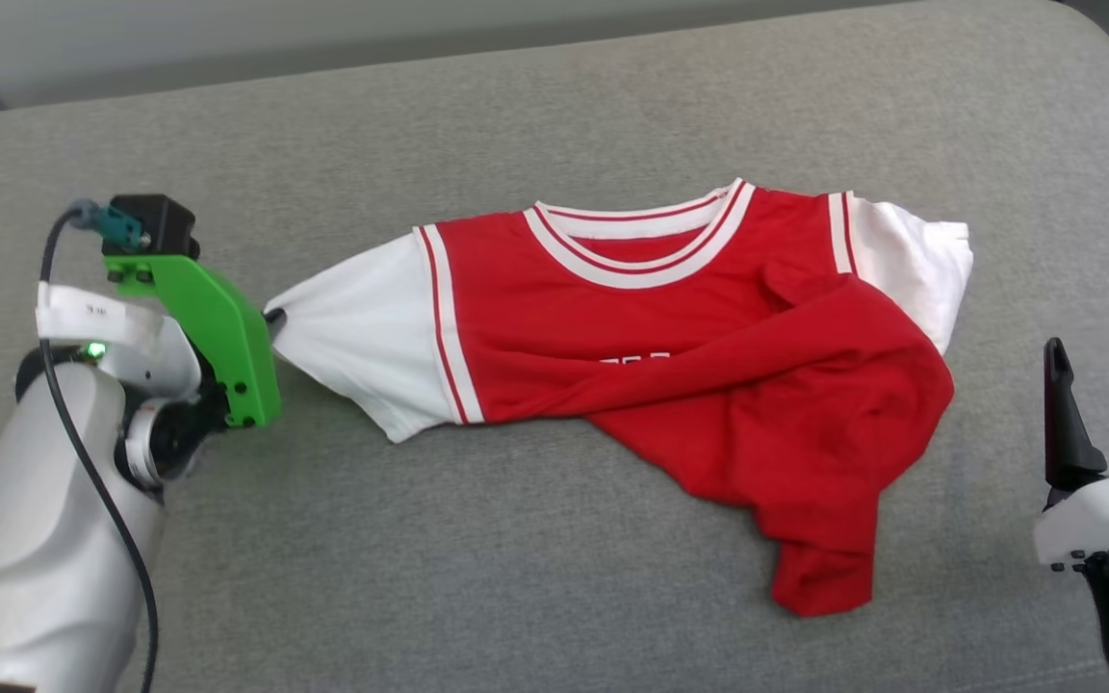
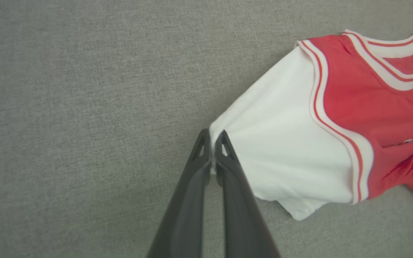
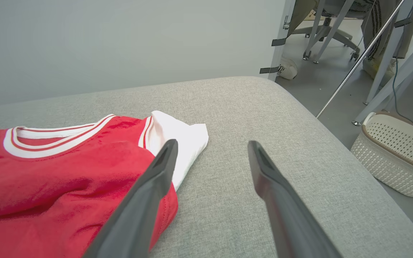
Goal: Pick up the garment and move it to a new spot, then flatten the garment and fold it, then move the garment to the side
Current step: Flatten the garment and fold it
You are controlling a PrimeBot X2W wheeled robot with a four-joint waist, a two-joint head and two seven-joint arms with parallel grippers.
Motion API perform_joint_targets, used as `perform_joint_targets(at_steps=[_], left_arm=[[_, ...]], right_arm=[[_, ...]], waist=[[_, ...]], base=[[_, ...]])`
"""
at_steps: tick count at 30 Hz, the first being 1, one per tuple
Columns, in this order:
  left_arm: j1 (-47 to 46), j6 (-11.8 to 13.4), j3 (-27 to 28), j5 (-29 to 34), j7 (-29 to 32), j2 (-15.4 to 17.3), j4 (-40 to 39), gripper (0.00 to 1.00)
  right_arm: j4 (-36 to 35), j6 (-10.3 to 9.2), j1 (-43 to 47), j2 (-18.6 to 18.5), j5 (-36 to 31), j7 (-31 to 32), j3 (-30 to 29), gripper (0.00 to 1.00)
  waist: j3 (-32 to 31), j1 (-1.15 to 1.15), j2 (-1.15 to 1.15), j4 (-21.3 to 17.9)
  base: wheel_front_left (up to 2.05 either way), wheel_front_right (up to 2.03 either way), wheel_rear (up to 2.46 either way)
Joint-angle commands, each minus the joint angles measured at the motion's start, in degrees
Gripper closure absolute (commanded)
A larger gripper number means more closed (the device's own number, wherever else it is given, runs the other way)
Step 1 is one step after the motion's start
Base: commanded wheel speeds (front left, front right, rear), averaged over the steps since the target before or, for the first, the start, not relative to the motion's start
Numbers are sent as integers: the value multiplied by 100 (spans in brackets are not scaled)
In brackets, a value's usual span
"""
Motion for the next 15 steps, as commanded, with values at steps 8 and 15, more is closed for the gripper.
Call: perform_joint_targets(at_steps=[8, 15], left_arm=[[1319, 610, 139, -228, 139, 35, -1770, 100], [1990, 996, 98, -196, 230, 21, -2998, 100]], right_arm=[[73, -5, -286, -359, -115, 1652, -235, 0], [-77, -5, -820, -1029, 280, 3766, -64, 0]], waist=[[-124, 0, 0, 644], [121, 0, 0, 956]], base=[[0, 0, 0], [0, 0, 0]])
